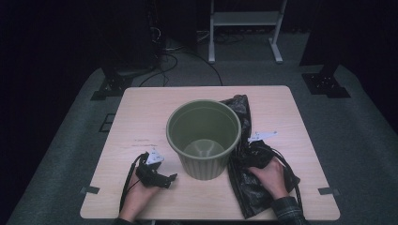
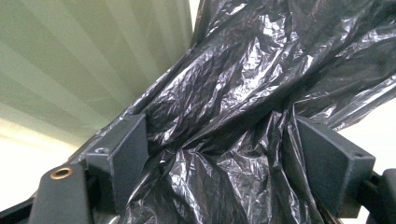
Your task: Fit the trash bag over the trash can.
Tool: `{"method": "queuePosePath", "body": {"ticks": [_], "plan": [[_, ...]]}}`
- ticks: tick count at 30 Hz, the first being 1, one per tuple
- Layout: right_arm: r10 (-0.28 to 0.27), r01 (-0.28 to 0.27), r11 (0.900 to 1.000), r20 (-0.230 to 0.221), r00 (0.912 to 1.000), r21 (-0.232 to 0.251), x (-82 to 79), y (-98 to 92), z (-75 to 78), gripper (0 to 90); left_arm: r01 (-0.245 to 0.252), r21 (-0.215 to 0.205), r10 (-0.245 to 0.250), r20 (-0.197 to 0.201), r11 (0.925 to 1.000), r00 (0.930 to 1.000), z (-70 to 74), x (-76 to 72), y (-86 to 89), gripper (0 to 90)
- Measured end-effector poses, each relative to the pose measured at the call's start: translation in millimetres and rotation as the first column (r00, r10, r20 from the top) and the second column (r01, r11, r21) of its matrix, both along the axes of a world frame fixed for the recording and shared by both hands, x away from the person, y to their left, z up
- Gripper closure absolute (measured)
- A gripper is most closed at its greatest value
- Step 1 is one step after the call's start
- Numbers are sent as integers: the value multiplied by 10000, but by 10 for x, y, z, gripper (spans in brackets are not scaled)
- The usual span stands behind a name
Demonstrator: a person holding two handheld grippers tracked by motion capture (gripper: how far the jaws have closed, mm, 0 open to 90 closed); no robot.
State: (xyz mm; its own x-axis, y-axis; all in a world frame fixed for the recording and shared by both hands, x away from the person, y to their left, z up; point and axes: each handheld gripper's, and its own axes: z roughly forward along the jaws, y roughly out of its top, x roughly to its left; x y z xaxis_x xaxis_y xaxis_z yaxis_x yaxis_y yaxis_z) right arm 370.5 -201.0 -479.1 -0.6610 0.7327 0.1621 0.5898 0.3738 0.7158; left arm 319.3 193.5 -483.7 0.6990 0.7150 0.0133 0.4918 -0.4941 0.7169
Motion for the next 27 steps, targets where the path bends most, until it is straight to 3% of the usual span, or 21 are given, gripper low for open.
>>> {"method": "queuePosePath", "body": {"ticks": [2,4,6,8,9,10,11,12,14,15,16,17,21,23,27], "plan": [[-12,34,9987,448,9990,-502,-34,87,-12,208,0,-1,0,-2,10000,10000,0,0,0,0],[28,11,9977,577,9983,-676,-49,115,-15,222,0,-1,0,-1,10000,10000,0,0,0,0],[171,-65,9935,917,9956,-1141,-86,171,-15,292,1,-1,-1,-1,10000,10000,0,0,0,0],[211,-102,9935,955,9952,-1131,-93,175,-16,324,-2,0,2,-1,10000,10000,0,-1,0,0],[369,-259,9942,1046,9938,-1047,-114,173,-10,442,-5,1,5,-2,10000,10000,0,-1,0,0],[369,-259,9942,1046,9938,-1047,-114,173,-10,442,-5,1,5,-2,10000,10000,0,-1,0,0],[470,-364,9946,1090,9929,-972,-129,168,-7,572,-6,2,6,-1,10000,10000,0,-1,0,0],[470,-364,9946,1090,9929,-972,-129,168,-7,572,-6,2,6,-1,10000,10000,0,-1,0,0],[662,-560,9942,1115,9916,-922,-141,157,-4,700,-12,-1,12,5,10000,10000,-1,-2,0,0],[823,-726,9935,1135,9901,-875,-146,146,-7,809,-6,2,6,0,10000,10000,0,-2,0,0],[823,-726,9935,1135,9901,-875,-146,146,-7,809,-3,7,3,-2,10000,10000,0,-2,1,0],[980,-894,9927,1098,9891,-813,-155,139,-10,880,-9,1,9,2,10000,10000,0,-2,0,0],[1161,-1111,9922,952,9887,-559,-149,105,-19,892,-4,4,4,4,10000,10000,0,-2,1,0],[1345,-1329,9908,663,9887,-270,-152,67,-19,892,-2,5,2,-1,10000,10000,0,-2,1,0],[1597,-1586,9871,538,9857,-229,-182,24,-1,894,-2,5,2,-2,10000,10000,0,-2,1,0]]}}
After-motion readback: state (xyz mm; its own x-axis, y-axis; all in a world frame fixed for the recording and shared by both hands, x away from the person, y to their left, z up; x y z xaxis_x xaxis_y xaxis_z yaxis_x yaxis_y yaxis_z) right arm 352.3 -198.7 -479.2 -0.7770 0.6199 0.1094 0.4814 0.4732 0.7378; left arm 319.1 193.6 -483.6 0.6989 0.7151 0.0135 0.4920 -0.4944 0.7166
